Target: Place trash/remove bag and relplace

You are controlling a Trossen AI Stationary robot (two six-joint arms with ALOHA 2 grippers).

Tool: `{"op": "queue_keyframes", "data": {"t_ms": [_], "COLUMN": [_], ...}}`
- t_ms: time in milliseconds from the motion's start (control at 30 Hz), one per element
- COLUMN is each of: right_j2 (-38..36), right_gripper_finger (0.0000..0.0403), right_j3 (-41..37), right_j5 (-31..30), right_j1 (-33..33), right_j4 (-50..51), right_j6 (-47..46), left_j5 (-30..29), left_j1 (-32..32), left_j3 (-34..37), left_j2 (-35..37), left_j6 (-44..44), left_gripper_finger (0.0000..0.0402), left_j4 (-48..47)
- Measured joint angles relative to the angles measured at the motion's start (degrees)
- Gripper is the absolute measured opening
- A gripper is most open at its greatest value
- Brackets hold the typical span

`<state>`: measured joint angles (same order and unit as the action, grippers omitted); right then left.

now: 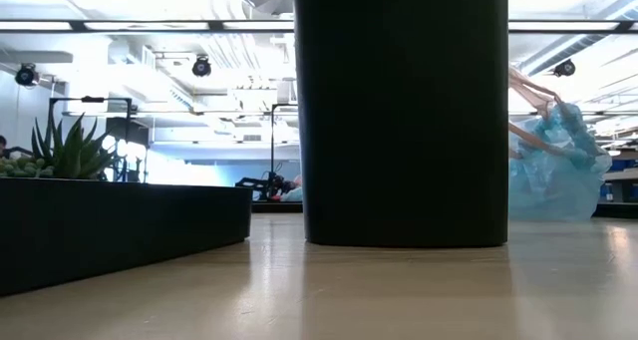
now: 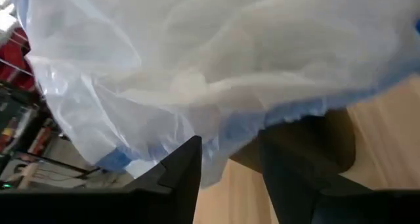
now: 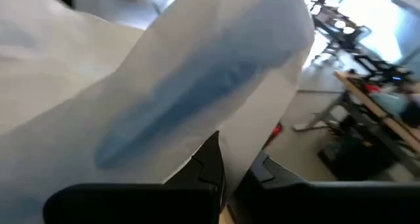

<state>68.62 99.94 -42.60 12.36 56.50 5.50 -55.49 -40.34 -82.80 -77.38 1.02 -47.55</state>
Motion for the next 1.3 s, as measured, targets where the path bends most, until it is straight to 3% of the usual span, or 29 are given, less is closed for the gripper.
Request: {"op": "queue_keyframes", "data": {"t_ms": [167, 433, 767, 1100, 1300], "right_j2": [-0.09, -0.07, -0.07, -0.07, -0.07], "right_gripper_finger": [0.0, 0.0, 0.0, 0.0, 0.0], "right_j3": [0.02, 0.02, 0.02, 0.02, 0.02], "right_j5": [-1.12, -1.07, -0.97, -0.97, -0.97], "right_j1": [-0.02, -0.02, -0.02, -0.02, -0.02], "right_j4": [0.65, 0.63, 1.28, 1.92, 2.07], "right_j6": [-1.0, -1.08, -1.57, -3.36, -3.07], "left_j5": [-2.27, -17.4, -20.6, -24.08, -21.71], "left_j1": [-0.37, -1.72, -4.6, -5.27, -5.99], "left_j3": [0.28, -1.17, -1.95, -1.93, -1.91], "left_j2": [-4.93, -13.61, -19.88, -20.73, -20.71], "left_j6": [1.08, 20.88, 32.57, 48.94, 54.6], "left_gripper_finger": [0.013, 0.0137, 0.0157, 0.0126, 0.0114], "left_j4": [0.5, 1.43, 7.24, 19.74, 23.79]}}
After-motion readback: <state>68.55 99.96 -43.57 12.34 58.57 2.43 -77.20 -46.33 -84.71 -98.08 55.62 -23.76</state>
